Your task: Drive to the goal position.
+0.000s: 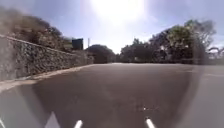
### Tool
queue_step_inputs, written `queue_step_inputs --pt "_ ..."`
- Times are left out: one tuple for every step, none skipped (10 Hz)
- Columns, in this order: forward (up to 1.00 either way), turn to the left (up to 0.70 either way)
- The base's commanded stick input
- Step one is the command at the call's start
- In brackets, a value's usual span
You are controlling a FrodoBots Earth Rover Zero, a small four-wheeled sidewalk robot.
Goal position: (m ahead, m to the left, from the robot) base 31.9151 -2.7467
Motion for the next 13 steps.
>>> queue_step_inputs --pt "0.85 0.0" --pt "0.85 0.0" --pt "0.85 0.0" --pt "0.85 0.0" --pt "0.85 0.0" --pt "0.85 0.0" --pt "0.85 0.0" --pt "0.85 0.0" --pt "0.85 0.0" --pt "0.85 0.0" --pt "0.85 0.0" --pt "0.85 0.0" --pt "0.85 0.0"
